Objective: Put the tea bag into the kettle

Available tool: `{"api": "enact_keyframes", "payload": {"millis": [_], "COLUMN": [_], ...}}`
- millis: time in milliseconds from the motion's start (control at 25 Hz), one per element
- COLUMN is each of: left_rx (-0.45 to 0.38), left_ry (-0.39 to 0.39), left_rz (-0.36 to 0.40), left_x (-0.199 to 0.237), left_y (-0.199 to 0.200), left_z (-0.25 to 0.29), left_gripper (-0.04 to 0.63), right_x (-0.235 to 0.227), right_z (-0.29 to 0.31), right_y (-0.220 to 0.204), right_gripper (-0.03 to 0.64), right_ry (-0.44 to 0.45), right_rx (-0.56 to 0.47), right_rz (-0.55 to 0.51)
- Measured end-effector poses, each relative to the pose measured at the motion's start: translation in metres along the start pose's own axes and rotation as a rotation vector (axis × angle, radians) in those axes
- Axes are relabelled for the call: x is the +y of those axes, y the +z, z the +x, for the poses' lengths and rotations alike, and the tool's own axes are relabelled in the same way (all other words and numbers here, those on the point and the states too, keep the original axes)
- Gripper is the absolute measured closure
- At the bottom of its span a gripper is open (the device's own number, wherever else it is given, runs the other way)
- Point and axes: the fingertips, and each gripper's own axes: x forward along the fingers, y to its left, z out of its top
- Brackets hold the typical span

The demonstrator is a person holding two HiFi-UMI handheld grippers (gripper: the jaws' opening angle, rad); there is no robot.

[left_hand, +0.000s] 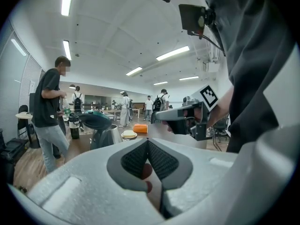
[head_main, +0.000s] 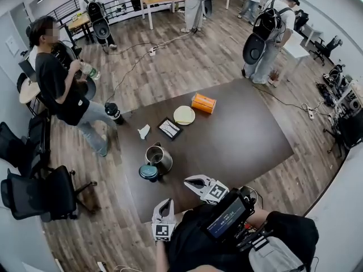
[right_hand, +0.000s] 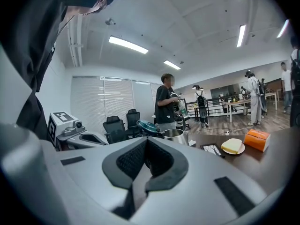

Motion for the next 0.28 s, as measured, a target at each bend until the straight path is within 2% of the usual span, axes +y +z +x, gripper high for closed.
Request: {"api": "enact_keyframes", "payload": {"millis": [280], "left_rx": [0.003], "left_ry": [-0.006], "left_rz": [0.001], "left_x": [0.0004], "left_y": [-0.0038], "left_z": [0.0009], "left_gripper": [0.595], "right_x": [-0.0016], "right_z": [0.0026], "right_y": [-0.0002], "right_gripper": [0.612], "right_ry": [-0.003], "right_rx": [0.007], "right_rz": [-0.006]}}
